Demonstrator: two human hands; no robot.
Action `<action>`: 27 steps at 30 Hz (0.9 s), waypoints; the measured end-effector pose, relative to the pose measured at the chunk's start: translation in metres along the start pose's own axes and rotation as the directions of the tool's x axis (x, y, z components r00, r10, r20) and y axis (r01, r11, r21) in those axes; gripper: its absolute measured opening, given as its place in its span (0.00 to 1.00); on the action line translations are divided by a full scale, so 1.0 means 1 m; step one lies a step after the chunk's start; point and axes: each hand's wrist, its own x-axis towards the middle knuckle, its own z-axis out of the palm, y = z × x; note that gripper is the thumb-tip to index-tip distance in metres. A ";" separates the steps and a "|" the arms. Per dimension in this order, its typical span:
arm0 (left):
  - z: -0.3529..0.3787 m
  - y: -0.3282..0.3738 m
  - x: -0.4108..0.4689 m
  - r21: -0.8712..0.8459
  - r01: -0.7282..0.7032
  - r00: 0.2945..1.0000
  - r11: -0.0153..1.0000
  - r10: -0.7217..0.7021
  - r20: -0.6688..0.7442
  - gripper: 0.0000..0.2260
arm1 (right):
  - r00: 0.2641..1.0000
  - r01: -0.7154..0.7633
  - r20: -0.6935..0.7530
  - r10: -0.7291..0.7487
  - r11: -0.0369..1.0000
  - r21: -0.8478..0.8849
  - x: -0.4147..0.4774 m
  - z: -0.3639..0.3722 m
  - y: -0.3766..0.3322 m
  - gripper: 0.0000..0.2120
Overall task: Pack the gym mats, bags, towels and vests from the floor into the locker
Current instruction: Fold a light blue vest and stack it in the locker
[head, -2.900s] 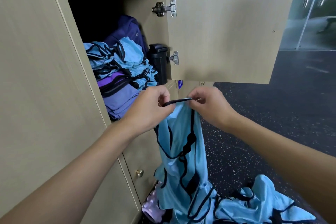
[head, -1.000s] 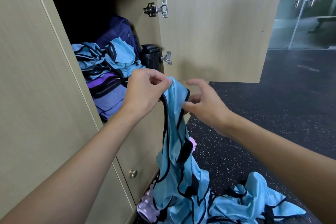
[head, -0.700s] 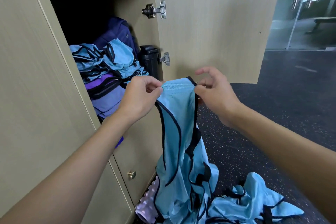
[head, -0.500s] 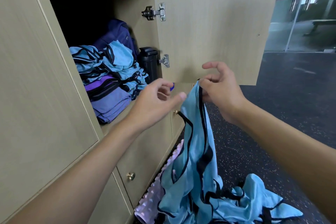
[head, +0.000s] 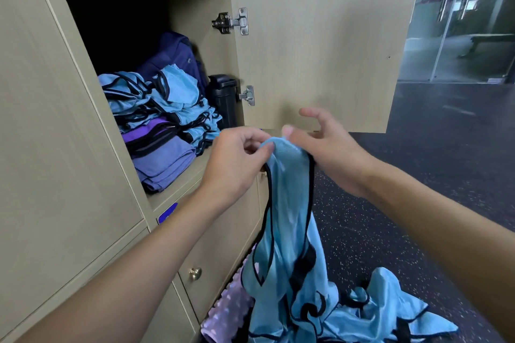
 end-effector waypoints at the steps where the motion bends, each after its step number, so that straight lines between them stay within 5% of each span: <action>1: -0.002 0.001 0.002 -0.009 -0.001 1.000 1.000 0.001 -0.012 0.08 | 0.997 -0.006 0.076 0.009 0.999 -0.042 -0.003 0.001 0.001 0.35; 3: -0.006 0.001 0.007 -0.022 0.002 1.000 1.000 -0.003 -0.025 0.06 | 0.991 0.003 0.133 0.009 0.996 -0.090 -0.007 0.002 0.001 0.35; 9: -0.009 -0.005 0.006 -0.011 0.061 0.998 0.998 -0.061 0.031 0.06 | 0.992 0.123 -0.038 -0.124 0.992 -0.037 -0.005 0.003 -0.004 0.17; 14: 0.005 -0.003 -0.011 -0.022 0.120 0.962 0.993 -0.110 0.248 0.23 | 0.974 0.171 -0.151 -0.168 0.985 0.004 -0.002 0.004 -0.007 0.11; 20: 0.011 -0.005 -0.010 -0.049 0.018 0.995 0.999 -0.013 0.103 0.05 | 0.969 0.144 -0.217 -0.122 0.986 0.088 0.002 -0.004 -0.006 0.06; 23: 0.007 0.000 -0.006 -0.114 0.000 0.998 0.993 0.007 0.059 0.08 | 0.994 0.070 -0.093 -0.057 0.987 0.142 0.002 -0.012 -0.006 0.09; 27: 0.003 0.005 0.000 -0.155 -0.035 0.999 0.987 0.034 -0.010 0.10 | 0.991 0.070 0.121 -0.057 0.991 -0.110 -0.007 -0.016 -0.007 0.14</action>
